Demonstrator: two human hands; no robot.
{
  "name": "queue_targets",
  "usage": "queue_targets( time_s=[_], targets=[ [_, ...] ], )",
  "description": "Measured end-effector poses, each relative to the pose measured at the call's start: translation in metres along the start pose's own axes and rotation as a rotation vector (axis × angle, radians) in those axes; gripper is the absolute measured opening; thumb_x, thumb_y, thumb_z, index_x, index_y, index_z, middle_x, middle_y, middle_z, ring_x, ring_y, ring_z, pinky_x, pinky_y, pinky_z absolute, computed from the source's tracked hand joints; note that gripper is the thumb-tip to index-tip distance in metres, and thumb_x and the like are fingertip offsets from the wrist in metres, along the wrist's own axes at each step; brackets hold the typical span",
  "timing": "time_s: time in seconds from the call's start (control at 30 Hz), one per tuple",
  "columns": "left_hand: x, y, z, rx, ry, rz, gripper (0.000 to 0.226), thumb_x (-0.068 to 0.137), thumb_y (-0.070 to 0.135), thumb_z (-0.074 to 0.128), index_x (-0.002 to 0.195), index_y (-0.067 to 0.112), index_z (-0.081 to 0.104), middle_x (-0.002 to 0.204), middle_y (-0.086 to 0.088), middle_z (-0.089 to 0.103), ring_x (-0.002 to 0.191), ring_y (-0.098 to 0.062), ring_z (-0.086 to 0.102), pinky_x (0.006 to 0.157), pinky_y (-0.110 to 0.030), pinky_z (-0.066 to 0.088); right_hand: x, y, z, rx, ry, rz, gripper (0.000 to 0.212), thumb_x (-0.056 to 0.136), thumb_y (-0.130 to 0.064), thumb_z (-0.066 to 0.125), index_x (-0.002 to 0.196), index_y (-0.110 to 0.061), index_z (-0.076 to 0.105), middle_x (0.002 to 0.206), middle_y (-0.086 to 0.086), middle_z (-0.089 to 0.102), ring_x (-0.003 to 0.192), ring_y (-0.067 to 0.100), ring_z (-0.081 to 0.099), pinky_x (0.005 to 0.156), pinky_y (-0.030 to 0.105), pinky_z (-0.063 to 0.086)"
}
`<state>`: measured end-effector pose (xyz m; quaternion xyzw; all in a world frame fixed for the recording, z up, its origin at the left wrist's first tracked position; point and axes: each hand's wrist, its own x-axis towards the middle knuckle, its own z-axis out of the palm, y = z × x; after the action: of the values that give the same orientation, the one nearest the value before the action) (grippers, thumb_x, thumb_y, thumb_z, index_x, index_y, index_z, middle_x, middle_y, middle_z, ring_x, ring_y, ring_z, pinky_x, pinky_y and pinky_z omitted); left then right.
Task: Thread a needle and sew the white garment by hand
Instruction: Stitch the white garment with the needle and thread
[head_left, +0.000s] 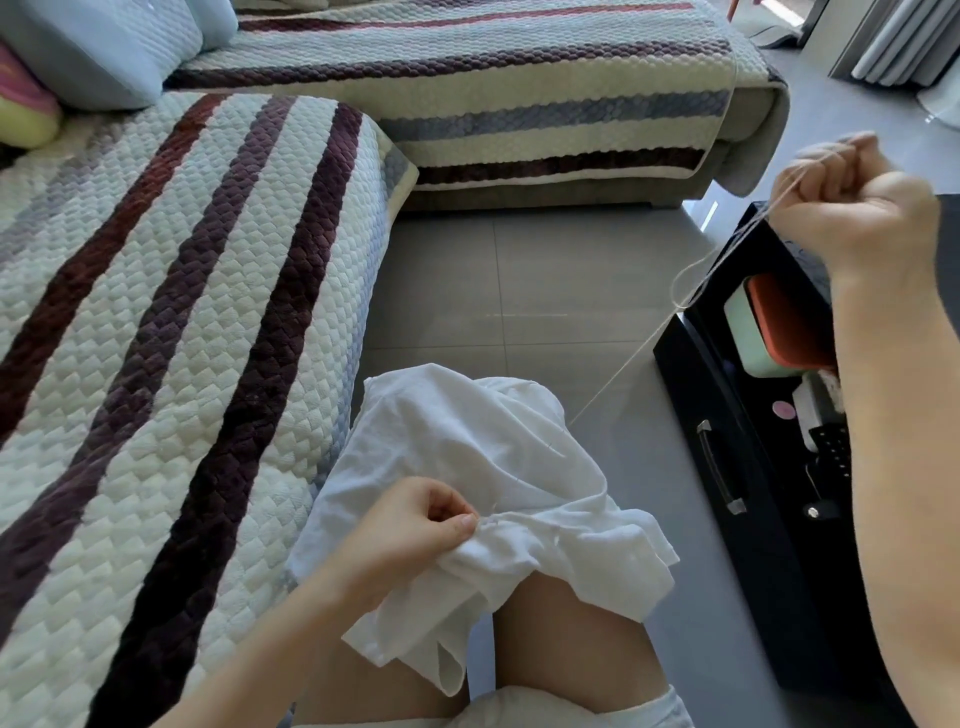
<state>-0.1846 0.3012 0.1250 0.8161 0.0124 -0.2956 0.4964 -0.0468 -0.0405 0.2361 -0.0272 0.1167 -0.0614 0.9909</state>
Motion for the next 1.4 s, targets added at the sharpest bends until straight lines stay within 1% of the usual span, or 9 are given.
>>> queue_targets(
  time_s=[0.23, 0.4, 0.57, 0.67, 0.77, 0.83, 1.07, 1.23, 1.4],
  targets=[
    [0.004, -0.006, -0.002, 0.105, 0.094, -0.048, 0.018, 0.086, 0.006, 0.061, 0.072, 0.010, 0.071, 0.068, 0.000, 0.068, 0.070, -0.012, 0.062, 0.069, -0.026, 0.048, 0.030, -0.051, -0.032, 0.102, 0.246, -0.283, 0.046, 0.076, 0.023, 0.031, 0.044, -0.009, 0.035, 0.034, 0.004, 0.026, 0.024, 0.011, 0.030, 0.031, 0.014, 0.028],
    [0.003, -0.001, -0.004, -0.069, 0.036, -0.031, 0.013, 0.088, 0.009, 0.063, 0.079, 0.008, 0.073, 0.072, 0.000, 0.070, 0.069, -0.007, 0.062, 0.067, -0.018, 0.047, 0.016, -0.049, -0.077, -1.564, 0.303, -0.373, 0.018, 0.086, -0.005, 0.063, 0.072, -0.008, 0.053, 0.055, 0.003, 0.050, 0.047, 0.013, 0.049, 0.040, 0.017, 0.042],
    [-0.002, 0.016, -0.007, -0.243, -0.029, 0.064, 0.014, 0.075, 0.026, 0.068, 0.076, 0.013, 0.073, 0.072, 0.003, 0.069, 0.069, -0.003, 0.061, 0.066, -0.014, 0.045, 0.003, 0.023, -0.099, -2.351, 0.528, -0.468, 0.037, 0.084, -0.028, 0.062, 0.118, -0.016, 0.055, 0.090, 0.004, 0.060, 0.094, 0.030, 0.058, 0.082, 0.035, 0.042],
    [-0.005, 0.021, -0.008, -0.227, -0.021, 0.090, 0.009, 0.085, 0.015, 0.069, 0.077, 0.013, 0.072, 0.073, 0.002, 0.069, 0.070, -0.004, 0.060, 0.068, -0.016, 0.045, -0.040, 0.060, -0.108, -2.073, -0.108, -0.468, 0.020, 0.085, -0.017, 0.065, 0.103, -0.025, 0.068, 0.054, -0.007, 0.044, 0.051, 0.007, 0.040, 0.054, 0.023, 0.035],
    [-0.007, 0.024, -0.007, -0.191, -0.011, 0.108, 0.013, 0.089, 0.008, 0.063, 0.079, 0.009, 0.071, 0.074, 0.000, 0.068, 0.070, -0.005, 0.060, 0.068, -0.017, 0.046, -0.077, 0.090, -0.105, -2.011, -0.655, -0.031, 0.018, 0.087, -0.010, 0.066, 0.101, -0.019, 0.073, 0.055, 0.015, 0.042, 0.048, 0.005, 0.027, 0.050, 0.014, 0.026],
    [-0.008, 0.024, -0.008, -0.186, -0.009, 0.114, 0.013, 0.089, 0.009, 0.063, 0.079, 0.009, 0.071, 0.075, 0.000, 0.068, 0.071, -0.006, 0.060, 0.069, -0.018, 0.046, -0.092, 0.106, -0.109, -2.168, -0.831, 0.184, 0.021, 0.088, -0.016, 0.067, 0.104, -0.028, 0.072, 0.050, -0.003, 0.034, 0.048, 0.008, 0.030, 0.053, 0.012, 0.027],
    [-0.011, 0.026, -0.009, -0.193, -0.027, 0.136, 0.014, 0.089, 0.009, 0.062, 0.078, 0.012, 0.071, 0.072, 0.004, 0.068, 0.070, -0.003, 0.061, 0.065, -0.014, 0.046, -0.095, 0.115, -0.105, -2.246, -0.810, 0.388, 0.020, 0.089, -0.018, 0.065, 0.072, -0.028, 0.065, 0.064, -0.012, 0.059, 0.059, 0.003, 0.047, 0.059, 0.013, 0.037],
    [-0.012, 0.030, -0.009, -0.202, -0.047, 0.133, 0.013, 0.089, 0.009, 0.062, 0.080, 0.011, 0.071, 0.072, 0.006, 0.069, 0.069, -0.001, 0.061, 0.065, -0.012, 0.046, -0.096, 0.110, -0.087, -1.920, -0.733, 0.237, 0.013, 0.083, -0.022, 0.064, 0.071, -0.021, 0.069, 0.074, 0.017, 0.064, 0.066, 0.028, 0.052, 0.064, 0.041, 0.043],
    [-0.013, 0.035, -0.006, -0.219, -0.081, 0.141, 0.015, 0.090, 0.007, 0.061, 0.078, 0.012, 0.070, 0.068, 0.009, 0.068, 0.067, 0.002, 0.061, 0.063, -0.011, 0.045, -0.096, 0.117, -0.086, -1.901, -0.687, 0.081, 0.013, 0.083, -0.021, 0.068, 0.074, -0.013, 0.070, 0.073, 0.026, 0.060, 0.064, 0.023, 0.048, 0.061, 0.038, 0.041]
  ],
)
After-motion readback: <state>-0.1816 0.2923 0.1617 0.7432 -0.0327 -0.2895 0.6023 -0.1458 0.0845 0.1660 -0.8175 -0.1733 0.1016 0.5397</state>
